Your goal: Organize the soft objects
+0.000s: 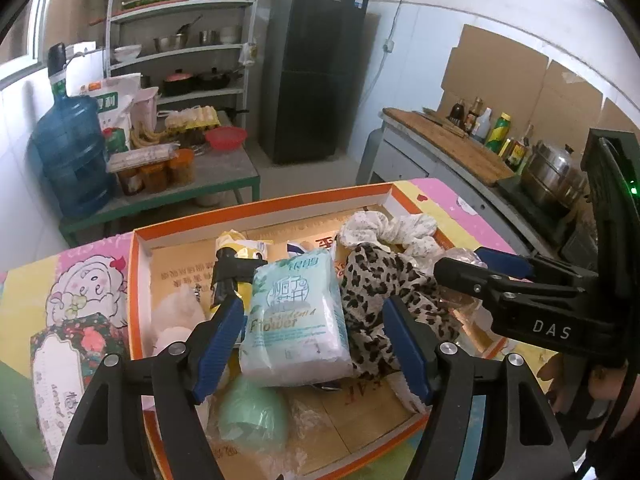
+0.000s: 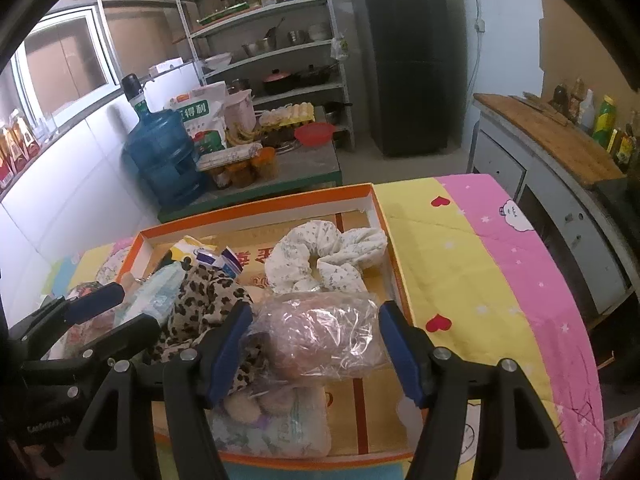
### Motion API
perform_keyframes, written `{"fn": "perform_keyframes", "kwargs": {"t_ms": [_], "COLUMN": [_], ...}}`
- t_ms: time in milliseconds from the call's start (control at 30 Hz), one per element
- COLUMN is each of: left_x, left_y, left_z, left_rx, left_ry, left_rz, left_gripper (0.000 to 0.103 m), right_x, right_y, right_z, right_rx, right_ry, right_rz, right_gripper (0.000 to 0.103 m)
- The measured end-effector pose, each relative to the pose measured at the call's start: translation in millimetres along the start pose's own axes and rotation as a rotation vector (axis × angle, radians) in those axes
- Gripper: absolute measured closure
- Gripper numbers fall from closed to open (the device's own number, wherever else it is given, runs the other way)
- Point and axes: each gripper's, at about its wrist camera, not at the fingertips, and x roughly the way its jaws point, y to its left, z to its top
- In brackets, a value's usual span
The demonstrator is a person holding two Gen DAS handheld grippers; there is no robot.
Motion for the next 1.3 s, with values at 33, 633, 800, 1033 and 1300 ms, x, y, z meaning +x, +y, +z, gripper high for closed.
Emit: {"fn": "perform_keyframes", "kwargs": {"t_ms": [33,633,800,1033,1300], "left_x": [-2.3,-47.1,-62.7,-78.9,-87.1], "left_y": [0.1,1.4,4.9,7.7,13.8], "left_z": [0.2,-3.6,-6.2,-8.1,-11.0], "left_rx": [-0.001,-0.012,-0.017,-0.015,-0.019], "left_ry": [-0.004,-0.084,-0.106,-0.128,-0.124], "left_rz": [-0.001,-0.003,-0.003,-0.012,-0.001], "left_gripper": [0.029,0.029,0.029,0.029,0.029], "right_x": [-2.5,-49.2,-63.6,-76.9,-48.8], "right_y": [0.6,23.0,33.7,46.4,43.2], "right_z": [-0.2,-2.1,-5.2,-6.0,-0.7], "right_rx": [0.001,0.001,-0.006,-0.018,-0.089], "right_ry": [-0.004,-0.068,-0.088,-0.107,-0.106], "right_rz": [-0.002,-0.011,-0.003,-0.012,-0.076], "right_gripper": [0.037,0.037,0.037,0.037,0.039]}}
